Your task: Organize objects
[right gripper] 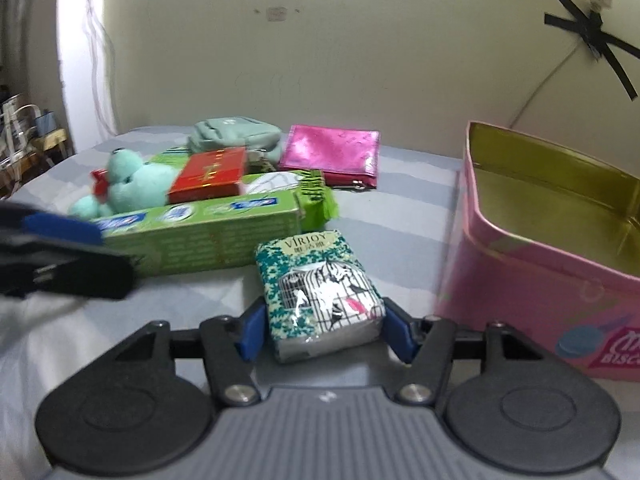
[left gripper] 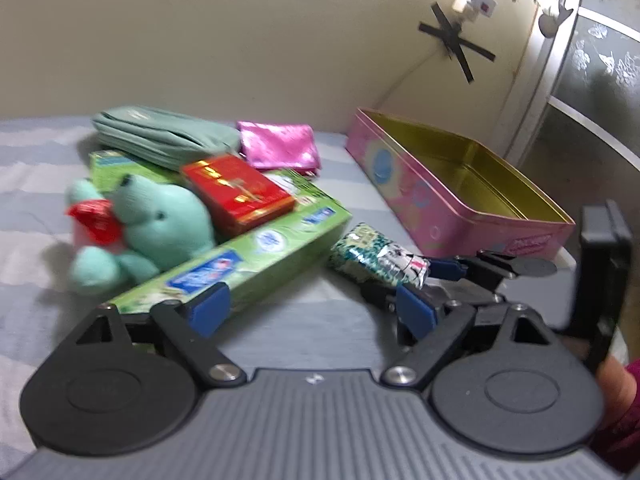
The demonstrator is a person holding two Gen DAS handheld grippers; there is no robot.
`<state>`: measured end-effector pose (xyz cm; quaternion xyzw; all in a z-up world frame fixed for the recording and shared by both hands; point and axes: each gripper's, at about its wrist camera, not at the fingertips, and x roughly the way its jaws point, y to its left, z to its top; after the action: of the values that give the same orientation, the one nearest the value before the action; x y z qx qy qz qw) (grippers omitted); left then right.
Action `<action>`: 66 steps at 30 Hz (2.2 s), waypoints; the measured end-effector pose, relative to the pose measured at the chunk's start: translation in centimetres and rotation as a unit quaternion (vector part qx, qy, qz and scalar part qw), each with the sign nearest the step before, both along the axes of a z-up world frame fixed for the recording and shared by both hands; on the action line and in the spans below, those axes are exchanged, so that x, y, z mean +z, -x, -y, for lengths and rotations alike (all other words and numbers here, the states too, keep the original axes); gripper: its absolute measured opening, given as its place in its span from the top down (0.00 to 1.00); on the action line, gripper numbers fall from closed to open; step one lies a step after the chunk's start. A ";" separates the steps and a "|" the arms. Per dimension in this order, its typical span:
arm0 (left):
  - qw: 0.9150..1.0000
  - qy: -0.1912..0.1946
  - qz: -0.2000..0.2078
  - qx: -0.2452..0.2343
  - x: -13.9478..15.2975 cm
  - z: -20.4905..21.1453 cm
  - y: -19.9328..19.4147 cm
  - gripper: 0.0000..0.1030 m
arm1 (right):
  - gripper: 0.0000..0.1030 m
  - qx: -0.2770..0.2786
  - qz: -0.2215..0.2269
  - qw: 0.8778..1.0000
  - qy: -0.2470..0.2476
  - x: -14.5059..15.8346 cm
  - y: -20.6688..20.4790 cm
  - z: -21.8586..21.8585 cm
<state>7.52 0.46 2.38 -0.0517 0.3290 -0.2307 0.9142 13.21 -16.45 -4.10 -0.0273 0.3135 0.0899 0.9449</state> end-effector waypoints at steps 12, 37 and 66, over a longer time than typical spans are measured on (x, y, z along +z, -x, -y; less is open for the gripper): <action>0.987 0.004 -0.086 -0.138 -2.6 8.7 0.0 0.54 | 0.43 0.043 -0.006 0.999 -0.014 0.1 9.8 3.2; 0.961 -0.030 0.076 -0.266 5.6 25.0 -0.5 0.54 | 0.44 -0.126 0.142 0.982 -0.017 6.8 13.3 18.5; 0.983 -0.127 0.105 -0.086 4.8 25.4 -5.4 0.39 | 0.27 -0.150 0.156 0.975 -0.048 4.8 6.1 18.4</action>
<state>12.88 -24.90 7.14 0.1174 0.2608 -0.2691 0.9197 7.12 -34.85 0.72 0.0518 0.1583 -0.0434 0.9851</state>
